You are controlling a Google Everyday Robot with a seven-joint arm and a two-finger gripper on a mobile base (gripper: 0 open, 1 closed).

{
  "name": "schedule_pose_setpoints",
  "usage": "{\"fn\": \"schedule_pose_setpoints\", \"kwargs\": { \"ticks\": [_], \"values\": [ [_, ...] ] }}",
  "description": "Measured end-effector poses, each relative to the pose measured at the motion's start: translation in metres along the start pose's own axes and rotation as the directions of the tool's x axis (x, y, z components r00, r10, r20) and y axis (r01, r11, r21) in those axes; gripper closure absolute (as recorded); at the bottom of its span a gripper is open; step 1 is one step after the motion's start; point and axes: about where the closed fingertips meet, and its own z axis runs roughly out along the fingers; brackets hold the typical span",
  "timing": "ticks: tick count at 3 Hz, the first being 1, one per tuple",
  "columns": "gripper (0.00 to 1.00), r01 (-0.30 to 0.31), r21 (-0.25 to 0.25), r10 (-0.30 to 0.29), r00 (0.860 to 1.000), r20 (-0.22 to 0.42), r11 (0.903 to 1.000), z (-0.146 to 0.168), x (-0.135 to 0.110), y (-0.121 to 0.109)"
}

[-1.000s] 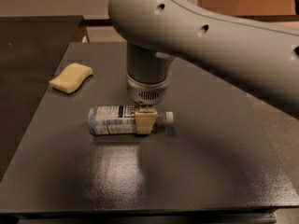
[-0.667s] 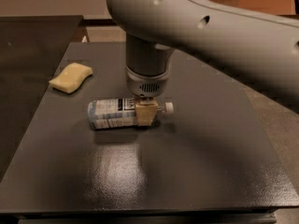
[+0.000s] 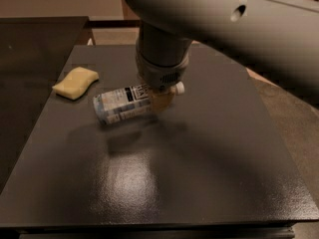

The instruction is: Place blue plastic bottle upright

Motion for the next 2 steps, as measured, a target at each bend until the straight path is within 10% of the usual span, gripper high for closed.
{"fn": "schedule_pose_setpoints", "kwargs": {
  "ticks": [1,2],
  "values": [
    [1.0,0.179,0.144,-0.177,0.984,-0.025,0.9732,-0.013,0.002,-0.015],
    [1.0,0.366,0.267,-0.351,0.931,-0.105,0.8915,-0.022,-0.001,-0.027]
  ]
}}
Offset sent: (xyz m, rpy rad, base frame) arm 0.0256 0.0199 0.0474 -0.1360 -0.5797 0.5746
